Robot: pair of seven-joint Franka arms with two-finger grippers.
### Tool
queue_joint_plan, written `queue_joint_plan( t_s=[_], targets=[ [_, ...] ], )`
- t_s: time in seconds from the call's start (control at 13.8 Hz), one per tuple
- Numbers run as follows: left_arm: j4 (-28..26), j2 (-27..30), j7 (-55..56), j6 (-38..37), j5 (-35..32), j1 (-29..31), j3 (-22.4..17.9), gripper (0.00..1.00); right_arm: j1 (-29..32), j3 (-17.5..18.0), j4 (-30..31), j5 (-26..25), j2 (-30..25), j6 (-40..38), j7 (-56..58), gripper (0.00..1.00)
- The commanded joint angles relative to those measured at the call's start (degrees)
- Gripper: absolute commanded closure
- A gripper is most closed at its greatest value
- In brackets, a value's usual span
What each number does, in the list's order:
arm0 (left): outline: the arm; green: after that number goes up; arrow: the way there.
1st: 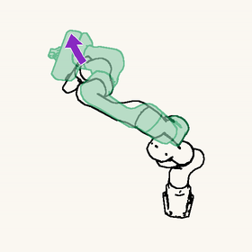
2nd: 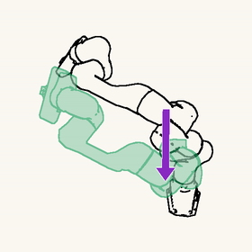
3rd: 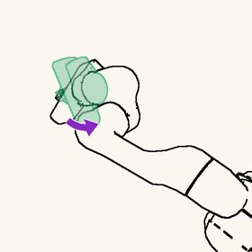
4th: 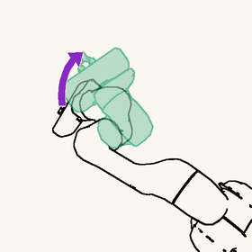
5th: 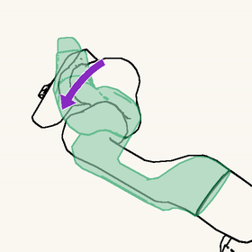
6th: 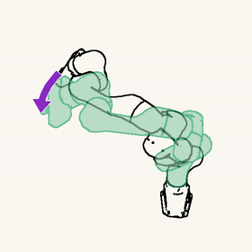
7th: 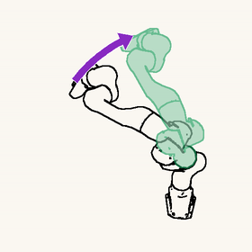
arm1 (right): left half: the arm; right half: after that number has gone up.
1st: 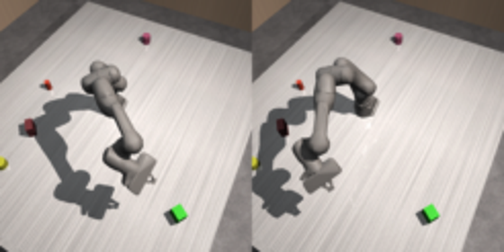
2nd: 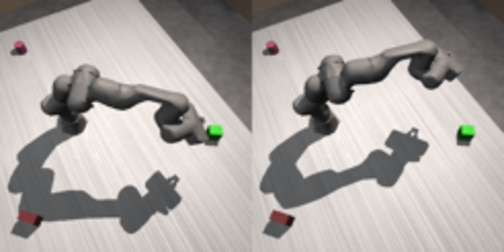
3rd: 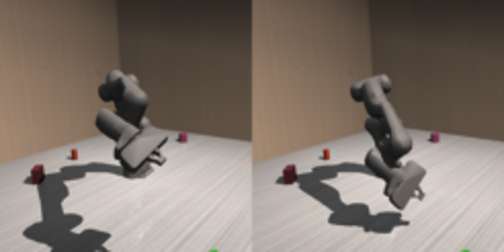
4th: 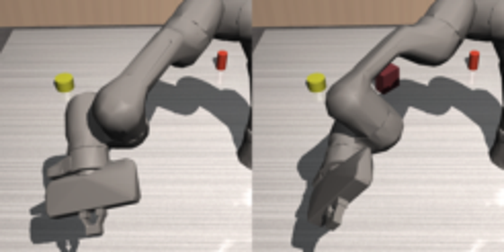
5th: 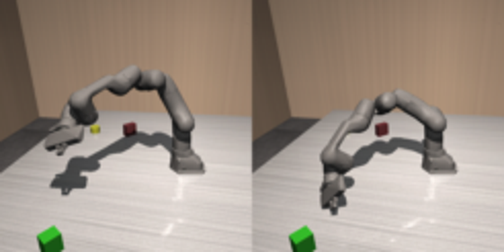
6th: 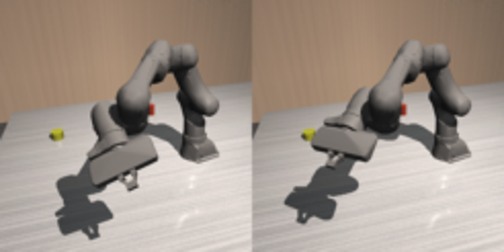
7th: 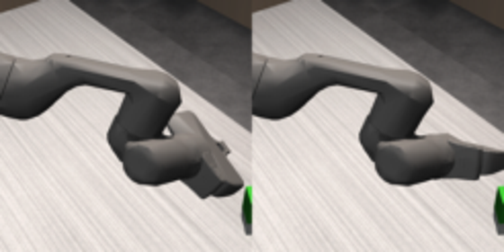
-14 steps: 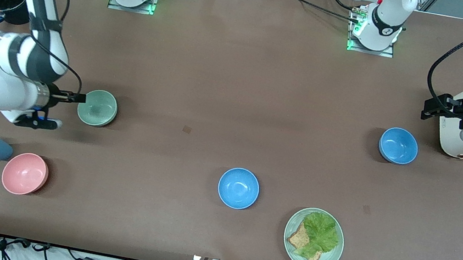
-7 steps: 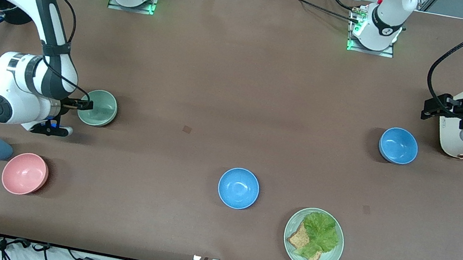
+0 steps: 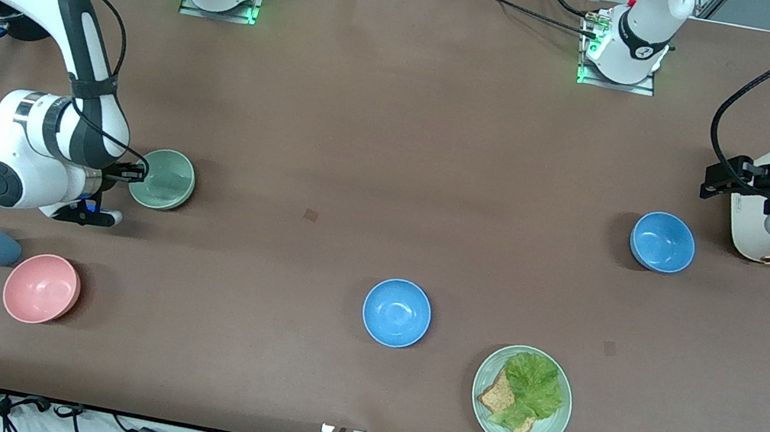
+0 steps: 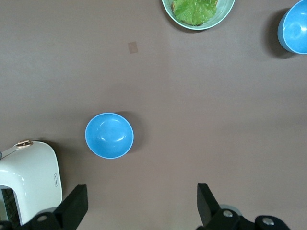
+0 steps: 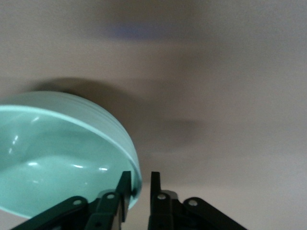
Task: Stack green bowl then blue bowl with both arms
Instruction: 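Close the right gripper on the rim of the pale green bowl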
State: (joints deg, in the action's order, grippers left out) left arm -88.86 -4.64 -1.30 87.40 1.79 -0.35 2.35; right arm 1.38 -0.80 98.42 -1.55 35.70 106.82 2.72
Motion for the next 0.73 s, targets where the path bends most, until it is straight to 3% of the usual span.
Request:
queue_joint_plan(
  t_s=[0.0, 0.22, 0.44, 0.65],
  targets=[
    [-0.09, 0.60, 0.51, -0.65, -1.35, 0.09, 0.38, 0.00, 0.56, 0.45, -0.33, -0.12, 0.16, -1.00, 0.53, 1.00],
    [-0.09, 0.60, 0.51, -0.65, -1.35, 0.09, 0.38, 0.00, -0.23, 0.71, -0.77, 0.15, -0.36, -1.97, 0.53, 1.00],
    [0.00, 0.60, 0.51, -0.65, -1.35, 0.09, 0.38, 0.00, -0.41, 6.05, -4.44, 1.55, -2.91, -9.05, -0.34, 1.00],
    [0.00, 0.51, 0.51, -0.57, -1.35, 0.09, 0.38, 0.00, -0.67, 11.77, -9.20, 8.65, -3.00, -16.11, -0.79, 1.00]
  ],
)
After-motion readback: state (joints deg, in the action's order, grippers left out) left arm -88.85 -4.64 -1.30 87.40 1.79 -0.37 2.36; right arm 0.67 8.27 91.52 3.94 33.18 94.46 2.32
